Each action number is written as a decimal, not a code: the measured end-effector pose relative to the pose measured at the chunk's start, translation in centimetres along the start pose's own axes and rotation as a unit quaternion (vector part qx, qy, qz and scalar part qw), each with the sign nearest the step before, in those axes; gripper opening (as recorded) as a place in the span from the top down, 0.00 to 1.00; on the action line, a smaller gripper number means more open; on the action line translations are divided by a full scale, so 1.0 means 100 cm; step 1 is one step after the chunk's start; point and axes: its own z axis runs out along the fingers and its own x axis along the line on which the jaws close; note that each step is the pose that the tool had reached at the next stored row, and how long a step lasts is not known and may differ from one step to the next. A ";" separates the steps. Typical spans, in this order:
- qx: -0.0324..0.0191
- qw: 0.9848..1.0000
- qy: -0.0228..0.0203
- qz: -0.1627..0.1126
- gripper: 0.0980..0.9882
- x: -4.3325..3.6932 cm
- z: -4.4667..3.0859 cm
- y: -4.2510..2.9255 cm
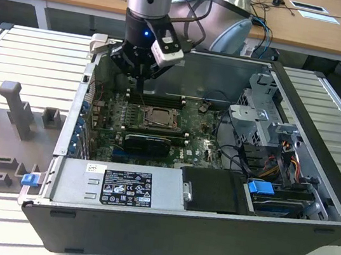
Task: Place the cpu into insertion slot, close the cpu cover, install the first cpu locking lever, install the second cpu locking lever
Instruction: 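Install the first cpu locking lever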
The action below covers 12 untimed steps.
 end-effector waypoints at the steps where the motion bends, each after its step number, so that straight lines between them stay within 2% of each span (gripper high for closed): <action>1: 0.000 1.000 0.000 0.004 0.99 0.0006 0.0015 0.0003; 3: 0.000 1.000 0.000 0.009 0.99 0.0030 0.0034 0.0010; 7: 0.000 1.000 -0.001 0.009 0.99 0.0163 0.0079 0.0049; 8: 0.000 1.000 -0.001 0.009 0.99 0.0183 0.0110 0.0085; 12: 0.000 1.000 -0.001 0.009 0.99 0.0187 0.0159 0.0141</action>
